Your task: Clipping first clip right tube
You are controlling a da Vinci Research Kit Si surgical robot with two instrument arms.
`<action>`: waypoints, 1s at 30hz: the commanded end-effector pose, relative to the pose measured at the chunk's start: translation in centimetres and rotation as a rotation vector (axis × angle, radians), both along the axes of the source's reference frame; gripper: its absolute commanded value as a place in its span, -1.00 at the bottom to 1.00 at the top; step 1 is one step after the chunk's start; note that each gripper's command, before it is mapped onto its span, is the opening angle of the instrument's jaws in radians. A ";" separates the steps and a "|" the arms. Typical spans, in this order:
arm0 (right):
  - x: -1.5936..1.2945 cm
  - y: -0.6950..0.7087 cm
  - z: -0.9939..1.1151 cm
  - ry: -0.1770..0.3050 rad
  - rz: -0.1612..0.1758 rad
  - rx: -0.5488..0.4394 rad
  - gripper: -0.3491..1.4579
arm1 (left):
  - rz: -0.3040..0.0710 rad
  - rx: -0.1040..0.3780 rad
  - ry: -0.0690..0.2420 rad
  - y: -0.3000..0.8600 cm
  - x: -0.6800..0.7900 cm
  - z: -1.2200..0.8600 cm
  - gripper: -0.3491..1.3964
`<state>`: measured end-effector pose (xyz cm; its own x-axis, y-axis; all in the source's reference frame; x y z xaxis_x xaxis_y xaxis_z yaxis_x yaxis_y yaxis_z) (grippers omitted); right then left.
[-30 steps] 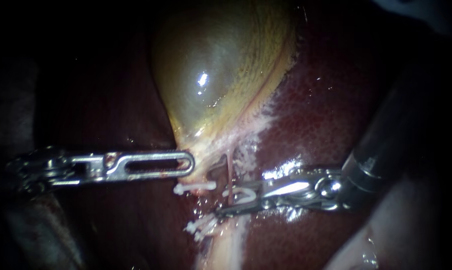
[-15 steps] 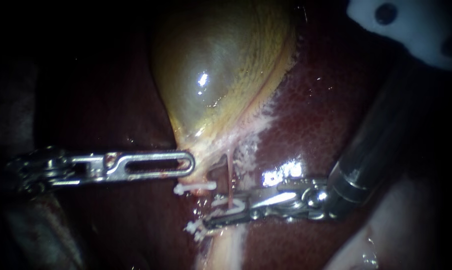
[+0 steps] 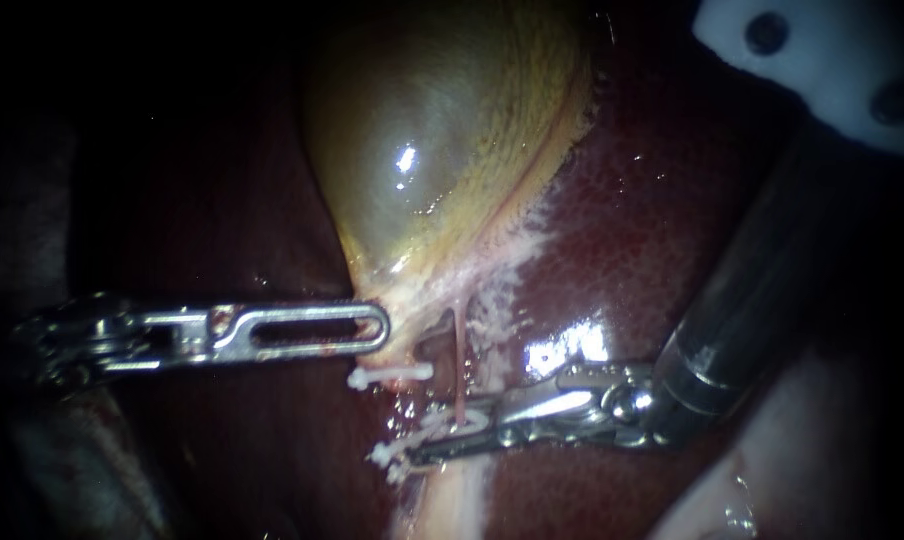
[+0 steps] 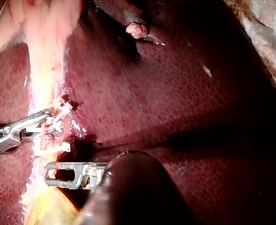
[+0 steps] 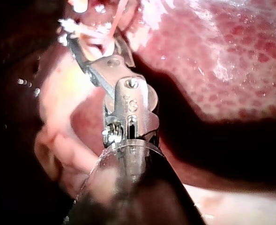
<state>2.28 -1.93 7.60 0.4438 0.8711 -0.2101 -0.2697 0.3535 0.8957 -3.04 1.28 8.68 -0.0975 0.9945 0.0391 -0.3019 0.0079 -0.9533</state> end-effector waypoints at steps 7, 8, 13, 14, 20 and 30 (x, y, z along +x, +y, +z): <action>-0.01 0.04 0.03 -0.007 0.010 0.026 -0.29 | 0.000 0.000 0.000 0.00 0.00 0.00 -1.00; -0.01 0.05 0.03 -0.007 0.010 0.026 -0.31 | 0.000 0.000 0.000 0.00 0.00 0.00 -1.00; -0.02 0.06 0.05 -0.014 0.019 0.033 -0.43 | 0.000 0.000 0.000 0.00 0.00 0.00 -1.00; -0.02 0.06 0.05 -0.017 0.023 0.030 -0.49 | 0.000 0.000 0.000 0.00 0.00 0.00 -1.00; -0.07 0.08 0.05 -0.023 0.032 0.029 -0.70 | 0.000 0.000 0.000 0.00 0.00 0.00 -1.00; -0.10 0.09 0.07 -0.024 0.033 0.028 -0.80 | 0.000 0.000 0.000 0.00 0.00 0.00 -1.00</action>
